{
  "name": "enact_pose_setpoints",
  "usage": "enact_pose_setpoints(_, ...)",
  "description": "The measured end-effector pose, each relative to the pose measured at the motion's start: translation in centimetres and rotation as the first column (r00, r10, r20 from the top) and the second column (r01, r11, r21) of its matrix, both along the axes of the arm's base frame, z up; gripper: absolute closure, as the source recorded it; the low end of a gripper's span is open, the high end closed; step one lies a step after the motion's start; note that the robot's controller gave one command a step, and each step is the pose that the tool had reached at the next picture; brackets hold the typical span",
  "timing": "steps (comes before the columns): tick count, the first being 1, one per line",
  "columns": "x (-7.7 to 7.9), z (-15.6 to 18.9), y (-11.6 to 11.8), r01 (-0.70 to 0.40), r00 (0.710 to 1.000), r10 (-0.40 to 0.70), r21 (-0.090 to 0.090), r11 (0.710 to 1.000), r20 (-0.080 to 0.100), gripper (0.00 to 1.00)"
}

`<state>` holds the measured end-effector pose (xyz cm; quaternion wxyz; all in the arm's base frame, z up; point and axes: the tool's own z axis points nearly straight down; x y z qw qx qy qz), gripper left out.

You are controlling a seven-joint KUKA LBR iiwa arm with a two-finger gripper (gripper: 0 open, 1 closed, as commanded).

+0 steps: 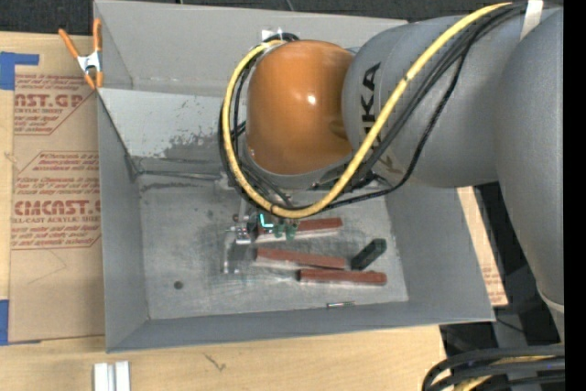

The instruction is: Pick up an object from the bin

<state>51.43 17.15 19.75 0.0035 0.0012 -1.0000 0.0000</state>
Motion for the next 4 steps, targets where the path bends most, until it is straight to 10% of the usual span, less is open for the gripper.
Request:
enact_pose_setpoints(1,0.2,0.4,-0.1,0.002,1.000,-0.002,0.001,1.000,0.008,0.00)
enact_pose_setpoints(2,2.0,-4.3,-6.2,0.018,1.000,-0.018,0.003,1.000,0.011,0.00)
enact_pose_setpoints(3,-0.1,-11.9,-7.2,0.142,0.990,-0.142,0.000,0.990,0.006,0.00)
enact_pose_setpoints(4,3.0,-12.3,-9.2,0.310,0.951,-0.310,0.004,0.951,0.009,0.00)
